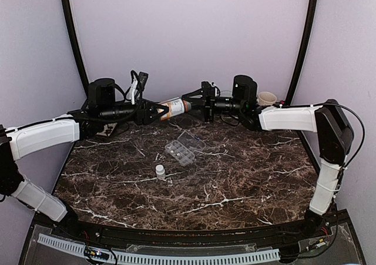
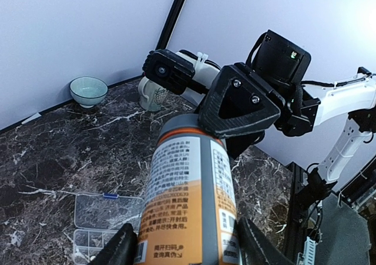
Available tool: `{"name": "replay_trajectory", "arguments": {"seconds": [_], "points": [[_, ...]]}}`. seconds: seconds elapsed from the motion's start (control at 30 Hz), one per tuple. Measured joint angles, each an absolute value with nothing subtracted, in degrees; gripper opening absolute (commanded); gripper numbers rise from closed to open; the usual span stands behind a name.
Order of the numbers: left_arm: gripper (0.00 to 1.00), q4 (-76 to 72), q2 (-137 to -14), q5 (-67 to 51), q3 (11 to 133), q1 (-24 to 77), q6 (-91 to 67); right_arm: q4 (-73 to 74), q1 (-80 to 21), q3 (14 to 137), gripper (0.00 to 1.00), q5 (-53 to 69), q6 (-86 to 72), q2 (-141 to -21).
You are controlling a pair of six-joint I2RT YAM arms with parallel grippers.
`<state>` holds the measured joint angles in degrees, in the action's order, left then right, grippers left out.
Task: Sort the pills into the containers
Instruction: Screw the lid of the pill bottle onto the pill bottle, then pass from the left arm to the right
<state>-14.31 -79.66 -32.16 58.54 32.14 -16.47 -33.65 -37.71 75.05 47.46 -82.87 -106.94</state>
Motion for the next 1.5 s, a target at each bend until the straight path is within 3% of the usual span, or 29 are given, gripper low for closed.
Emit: {"name": "replay_trajectory", "arguments": {"seconds": [0.83,1.5], "points": [[0.15,-3.33,-79.09,-3.07,58.87,45.19,2.50,-10.41,-38.13,81.54,0.14,44.71,-67.51,-106.94],[0.15,-5.41,-83.88,20.21,58.87,53.82,11.62,2.09,-38.96,86.26,0.14,40.03,-54.65,-107.48]]}}
